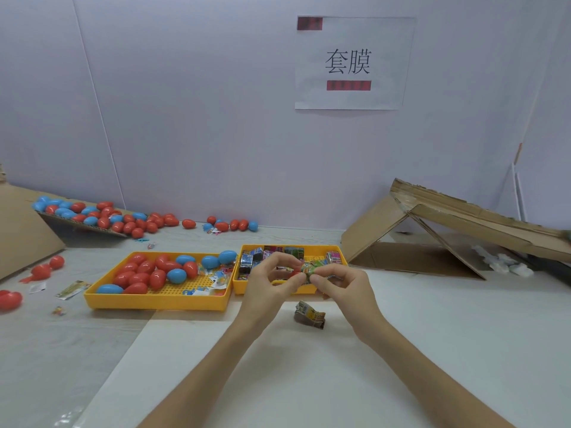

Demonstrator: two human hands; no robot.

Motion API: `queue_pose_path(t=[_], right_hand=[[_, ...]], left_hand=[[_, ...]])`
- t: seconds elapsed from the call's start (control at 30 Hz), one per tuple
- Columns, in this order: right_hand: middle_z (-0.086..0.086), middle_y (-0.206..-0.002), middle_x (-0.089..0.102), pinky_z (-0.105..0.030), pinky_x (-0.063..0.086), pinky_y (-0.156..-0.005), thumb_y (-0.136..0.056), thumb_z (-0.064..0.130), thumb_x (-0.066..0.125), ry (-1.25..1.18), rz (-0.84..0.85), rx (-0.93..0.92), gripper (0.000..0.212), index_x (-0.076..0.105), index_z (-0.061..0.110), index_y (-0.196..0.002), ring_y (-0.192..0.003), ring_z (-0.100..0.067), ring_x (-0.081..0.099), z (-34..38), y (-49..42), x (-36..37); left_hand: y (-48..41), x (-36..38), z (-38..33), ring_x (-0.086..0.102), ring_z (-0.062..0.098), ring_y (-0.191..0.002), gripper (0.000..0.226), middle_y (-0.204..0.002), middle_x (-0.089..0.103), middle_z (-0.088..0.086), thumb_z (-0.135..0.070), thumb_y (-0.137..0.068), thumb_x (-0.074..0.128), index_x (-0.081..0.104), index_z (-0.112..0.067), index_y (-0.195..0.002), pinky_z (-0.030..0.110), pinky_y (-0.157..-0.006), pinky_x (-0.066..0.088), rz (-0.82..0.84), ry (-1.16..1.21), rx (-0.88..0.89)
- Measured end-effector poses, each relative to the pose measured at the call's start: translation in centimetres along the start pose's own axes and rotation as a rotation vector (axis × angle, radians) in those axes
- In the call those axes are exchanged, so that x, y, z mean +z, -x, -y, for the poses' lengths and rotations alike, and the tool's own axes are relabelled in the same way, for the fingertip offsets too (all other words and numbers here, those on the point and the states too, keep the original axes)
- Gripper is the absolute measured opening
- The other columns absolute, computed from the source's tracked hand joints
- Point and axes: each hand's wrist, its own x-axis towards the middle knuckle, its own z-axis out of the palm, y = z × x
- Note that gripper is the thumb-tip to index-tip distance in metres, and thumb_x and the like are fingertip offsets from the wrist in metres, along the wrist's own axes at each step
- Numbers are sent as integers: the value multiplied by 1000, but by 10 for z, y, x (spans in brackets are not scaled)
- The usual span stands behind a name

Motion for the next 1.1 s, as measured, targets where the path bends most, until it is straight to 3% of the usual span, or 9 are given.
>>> queue_pose_path(t=[0.07, 0.2, 0.3, 0.4, 0.57, 0.7, 0.8, 0.97, 1.1], right_hand=[[2, -82, 76, -29, 58, -70, -83, 10, 81, 52, -2, -52, 20, 80, 29, -79, -77, -18, 70, -1, 0, 1], [6, -84, 75, -20, 51, -65, -78, 10, 85, 89, -19, -138, 25, 77, 34, -82, -71, -13, 66, 0, 1, 0], [12, -96, 71, -21, 53, -67, -77, 10, 86, 106, 1, -157, 38, 73, 38, -99, -78, -11, 68, 0, 0, -1], [15, -101, 70, -24, 56, -71, -79, 6, 83, 102, 57, -128, 46, 69, 32, -115, -87, -14, 72, 0, 0, 0], [6, -101, 76, -27, 56, -74, -83, 4, 79, 81, 67, -118, 34, 73, 24, -109, -89, -16, 74, -1, -2, -2], [6, -99, 76, -26, 57, -72, -82, 6, 81, 70, 67, -120, 31, 74, 25, -106, -87, -16, 74, -1, -3, -3], [6, -99, 75, -24, 55, -69, -82, 9, 81, 94, 72, -134, 29, 74, 27, -103, -84, -15, 73, -3, -3, -3], [8, -98, 75, -22, 53, -66, -79, 14, 83, 118, 61, -164, 27, 73, 31, -98, -80, -12, 70, -3, -3, -3], [11, -97, 72, -21, 51, -66, -80, 17, 84, 188, 28, -211, 26, 72, 34, -97, -81, -13, 69, -3, -3, -2]], left_hand=[[0, 0, -1, 71, 17, -97, 16, -100, 73, -3, -8, -86, 78, 70, -17, -98, 32, -76, 61, 0, 45, -33], [-1, -2, -2, 72, 22, -97, 17, -102, 73, 7, -1, -85, 77, 70, -8, -98, 29, -76, 60, 3, 148, -86], [-2, -3, -2, 73, 20, -95, 18, -97, 74, 3, 0, -83, 78, 70, -6, -99, 23, -72, 57, -14, 210, -104], [-2, -4, -2, 73, 17, -94, 20, -96, 74, 2, -2, -81, 80, 71, -7, -99, 22, -72, 56, -14, 231, -115], [-2, -4, -1, 73, 20, -100, 23, -100, 75, 2, -4, -79, 83, 73, -14, -97, 33, -85, 59, 11, 246, -142], [-2, -5, -2, 72, 27, -101, 24, -105, 74, 8, -6, -77, 83, 74, -17, -96, 34, -84, 60, 55, 294, -191], [-3, -7, -3, 70, 34, -107, 28, -111, 73, 13, -10, -76, 82, 72, -14, -102, 43, -91, 59, 94, 325, -250], [-2, -7, -6, 67, 37, -112, 25, -120, 68, 24, 1, -90, 68, 66, -2, -115, 36, -89, 59, 126, 442, -311], [0, -6, -11, 67, 37, -115, 31, -121, 68, 25, -12, -91, 66, 62, 3, -119, 38, -96, 57, 199, 573, -336]])
